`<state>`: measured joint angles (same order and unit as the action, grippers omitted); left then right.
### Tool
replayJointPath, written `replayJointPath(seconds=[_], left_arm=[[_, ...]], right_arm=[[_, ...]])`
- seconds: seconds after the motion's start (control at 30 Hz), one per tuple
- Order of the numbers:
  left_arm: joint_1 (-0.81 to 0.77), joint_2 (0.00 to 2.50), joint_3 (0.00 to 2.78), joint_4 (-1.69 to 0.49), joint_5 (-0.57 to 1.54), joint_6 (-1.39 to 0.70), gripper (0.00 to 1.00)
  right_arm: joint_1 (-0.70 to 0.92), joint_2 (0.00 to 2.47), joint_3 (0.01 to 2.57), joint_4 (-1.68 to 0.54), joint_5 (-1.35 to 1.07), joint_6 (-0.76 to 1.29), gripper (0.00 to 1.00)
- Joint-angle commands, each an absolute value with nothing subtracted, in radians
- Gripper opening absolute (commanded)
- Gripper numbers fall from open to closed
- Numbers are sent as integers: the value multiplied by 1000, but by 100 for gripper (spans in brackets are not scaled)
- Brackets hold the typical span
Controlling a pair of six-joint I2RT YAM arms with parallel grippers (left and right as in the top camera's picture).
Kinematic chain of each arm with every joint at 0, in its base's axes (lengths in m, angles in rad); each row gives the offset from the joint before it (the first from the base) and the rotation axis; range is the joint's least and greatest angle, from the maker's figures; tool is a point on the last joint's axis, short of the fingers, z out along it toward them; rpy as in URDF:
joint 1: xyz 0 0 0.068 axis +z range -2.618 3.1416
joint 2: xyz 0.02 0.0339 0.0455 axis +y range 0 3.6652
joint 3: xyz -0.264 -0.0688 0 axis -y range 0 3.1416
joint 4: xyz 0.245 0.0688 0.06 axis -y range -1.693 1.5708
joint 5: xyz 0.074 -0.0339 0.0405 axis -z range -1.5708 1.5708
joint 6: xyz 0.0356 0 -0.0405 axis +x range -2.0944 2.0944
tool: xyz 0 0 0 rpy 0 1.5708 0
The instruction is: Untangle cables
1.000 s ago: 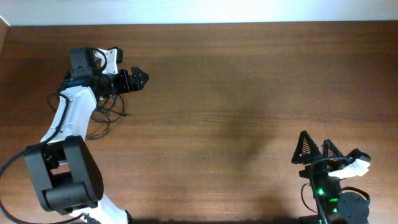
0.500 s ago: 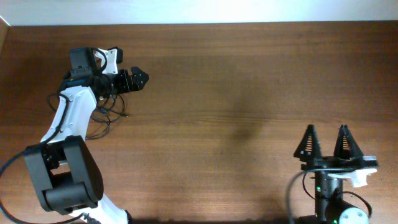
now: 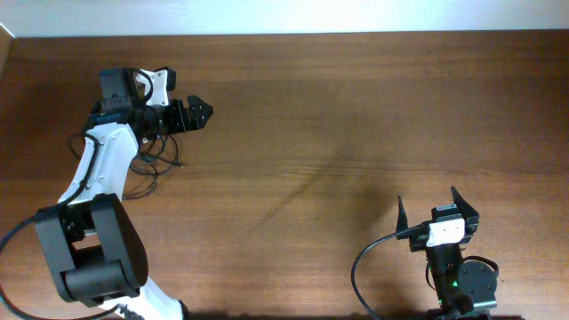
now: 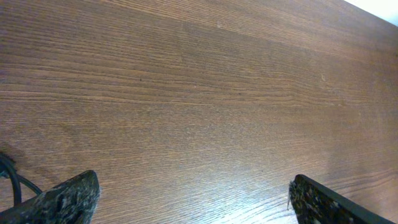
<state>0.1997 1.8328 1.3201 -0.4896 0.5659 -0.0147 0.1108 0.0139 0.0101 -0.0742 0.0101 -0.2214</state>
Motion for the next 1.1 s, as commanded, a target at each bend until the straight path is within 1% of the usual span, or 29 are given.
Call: replayJointPath(seconds=[0.0, 0.13, 0.2, 0.23, 1.07], left_arm=[[206, 1800, 1319, -490, 576, 5, 99], [205, 1800, 1319, -490, 577, 5, 99], [205, 1800, 1319, -490, 576, 5, 99], [205, 1800, 1319, -490, 576, 5, 99], [206, 1800, 1319, -490, 576, 5, 99]], right_arm=[[105, 3, 6, -83, 38, -228, 98], [105, 3, 6, -83, 38, -225, 98], [105, 3, 6, -74, 138, -59, 98], [105, 3, 6, -72, 167, -16, 98], [103, 3, 6, -71, 140, -10, 98]])
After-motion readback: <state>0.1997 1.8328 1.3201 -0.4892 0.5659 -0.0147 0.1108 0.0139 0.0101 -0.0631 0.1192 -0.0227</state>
